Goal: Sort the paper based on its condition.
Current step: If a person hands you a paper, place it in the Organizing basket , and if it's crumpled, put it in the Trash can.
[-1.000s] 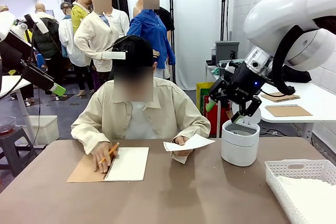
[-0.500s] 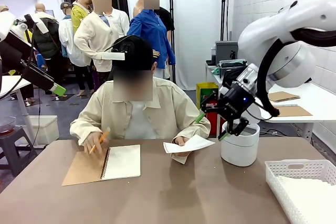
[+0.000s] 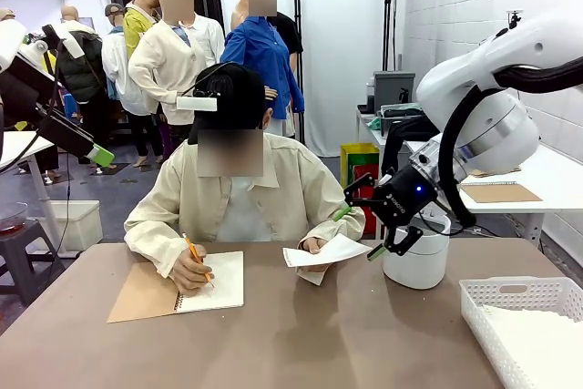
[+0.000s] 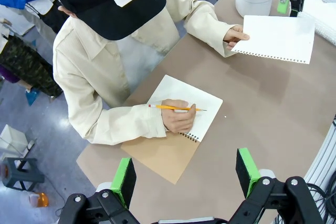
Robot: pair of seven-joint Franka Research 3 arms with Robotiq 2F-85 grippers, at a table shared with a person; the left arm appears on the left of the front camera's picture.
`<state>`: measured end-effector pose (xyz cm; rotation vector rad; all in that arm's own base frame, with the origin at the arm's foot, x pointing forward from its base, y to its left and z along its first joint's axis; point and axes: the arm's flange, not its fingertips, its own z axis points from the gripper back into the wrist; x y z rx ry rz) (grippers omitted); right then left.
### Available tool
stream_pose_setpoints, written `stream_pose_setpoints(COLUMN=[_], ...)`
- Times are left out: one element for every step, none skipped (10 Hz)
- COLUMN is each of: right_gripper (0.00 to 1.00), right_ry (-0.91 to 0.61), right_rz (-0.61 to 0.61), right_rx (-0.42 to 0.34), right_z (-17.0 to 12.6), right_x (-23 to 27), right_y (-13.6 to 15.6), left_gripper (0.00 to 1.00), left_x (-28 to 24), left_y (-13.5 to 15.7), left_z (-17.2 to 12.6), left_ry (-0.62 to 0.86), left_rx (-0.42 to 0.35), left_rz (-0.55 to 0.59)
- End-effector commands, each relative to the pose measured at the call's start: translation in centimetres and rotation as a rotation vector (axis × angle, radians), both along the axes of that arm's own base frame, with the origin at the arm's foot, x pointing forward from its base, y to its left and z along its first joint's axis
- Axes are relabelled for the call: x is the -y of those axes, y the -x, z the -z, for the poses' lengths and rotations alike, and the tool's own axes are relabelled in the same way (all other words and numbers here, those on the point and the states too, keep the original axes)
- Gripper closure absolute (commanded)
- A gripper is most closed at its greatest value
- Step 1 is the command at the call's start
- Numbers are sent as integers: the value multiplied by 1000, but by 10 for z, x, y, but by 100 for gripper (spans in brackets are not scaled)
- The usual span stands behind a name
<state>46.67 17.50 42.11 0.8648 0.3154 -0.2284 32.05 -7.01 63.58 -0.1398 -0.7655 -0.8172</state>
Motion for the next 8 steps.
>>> stream_pose_setpoints(right_gripper=[0, 0, 0, 0, 0, 0, 14, 34], right_ry=[-94, -107, -96, -82, -73, -71, -69, -91], right_rz=[25, 26, 13, 11, -1, 22, 18, 18], right_rx=[-53, -62, -76, -83, -80, -89, -91, -118], right_z=[20, 25, 28, 30, 31, 27, 28, 27], right_x=[-8, -10, -12, -14, -15, -14, -16, -14], right_y=[1, -1, 1, 2, 1, 1, 2, 2], left_gripper=[0, 0, 0, 0, 0, 0, 0, 0], left_x=[-1, -1, -1, -1, -1, -1, -1, -1], left_y=[0, 0, 0, 0, 0, 0, 0, 0], left_z=[0, 0, 0, 0, 0, 0, 0, 0], left_ry=[-4, -4, -4, -4, -4, -4, -4, -4], left_rx=[4, 4, 4, 4, 4, 4, 4, 4], left_rz=[2, 2, 2, 2, 2, 2, 2, 2])
